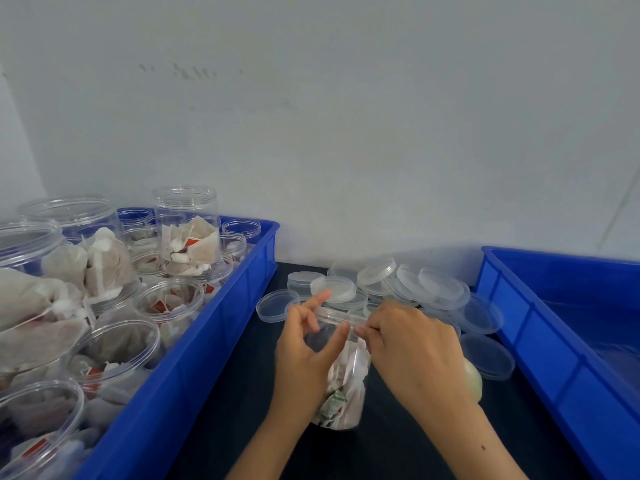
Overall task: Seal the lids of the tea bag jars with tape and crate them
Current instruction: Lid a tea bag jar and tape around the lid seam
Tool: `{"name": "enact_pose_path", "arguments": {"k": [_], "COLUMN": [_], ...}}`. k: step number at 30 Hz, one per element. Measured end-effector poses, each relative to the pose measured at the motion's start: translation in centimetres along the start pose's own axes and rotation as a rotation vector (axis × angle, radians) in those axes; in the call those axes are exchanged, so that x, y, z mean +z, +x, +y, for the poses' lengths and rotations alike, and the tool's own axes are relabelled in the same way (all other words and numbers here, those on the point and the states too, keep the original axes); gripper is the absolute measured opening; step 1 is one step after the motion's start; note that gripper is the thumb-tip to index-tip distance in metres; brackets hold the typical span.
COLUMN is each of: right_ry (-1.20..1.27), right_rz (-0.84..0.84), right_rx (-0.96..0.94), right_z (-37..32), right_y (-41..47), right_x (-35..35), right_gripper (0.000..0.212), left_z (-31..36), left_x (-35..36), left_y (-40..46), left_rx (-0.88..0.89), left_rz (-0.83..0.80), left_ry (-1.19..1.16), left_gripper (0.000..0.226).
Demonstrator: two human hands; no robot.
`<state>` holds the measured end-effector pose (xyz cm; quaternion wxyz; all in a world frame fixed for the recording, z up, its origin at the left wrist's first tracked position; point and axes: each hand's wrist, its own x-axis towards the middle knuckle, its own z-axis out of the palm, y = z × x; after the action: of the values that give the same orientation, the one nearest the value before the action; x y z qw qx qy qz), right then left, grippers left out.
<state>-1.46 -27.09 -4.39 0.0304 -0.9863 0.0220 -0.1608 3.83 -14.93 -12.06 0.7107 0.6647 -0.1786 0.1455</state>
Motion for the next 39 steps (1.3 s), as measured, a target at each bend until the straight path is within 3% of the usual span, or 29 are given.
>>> {"name": "enact_pose_path", "arguments": {"k": [4,12,16,23,33,39], "right_ry": [0.018,-0.018,0.112,0.077,0.022,-0.036], "right_rz": [-0.008,-0.029,0.012,-0.015,-0.06,-0.029], "right_rx": [-0.007,-0.054,-0.009,-0.08,-0.096,-0.1], "right_z": [0.2,0.6,0.9,0.5,0.1,-0.1], "right_y": [0.0,0.3,0.3,0.3,0.1,0.0], "right_x": [-0.1,-0.2,-0.2,-0.4,-0.9,-0.5], "right_gripper": [0.029,0.027,0.032,0.032,0.032,0.017], "left_z": [-0.3,-0.8,-1.1,-1.2,-1.2,-1.3], "left_x": [-0.1,-0.1,-0.6,-0.8,-0.6,-0.5], "left_y": [0.1,0.1,0.3,0.2,0.1,0.2], "left_rx": [-0.022,0.011,-0.027,-0.028,-0.066,-0.042], "left_rz": [0.029,-0.001,0.003,0.006,-0.032,-0.036], "left_ry": [-0.066,-0.068,-0.132,-0.161,-0.17,-0.073], "left_gripper": [0.049,0.037,0.024,0.024,0.045,0.045]}}
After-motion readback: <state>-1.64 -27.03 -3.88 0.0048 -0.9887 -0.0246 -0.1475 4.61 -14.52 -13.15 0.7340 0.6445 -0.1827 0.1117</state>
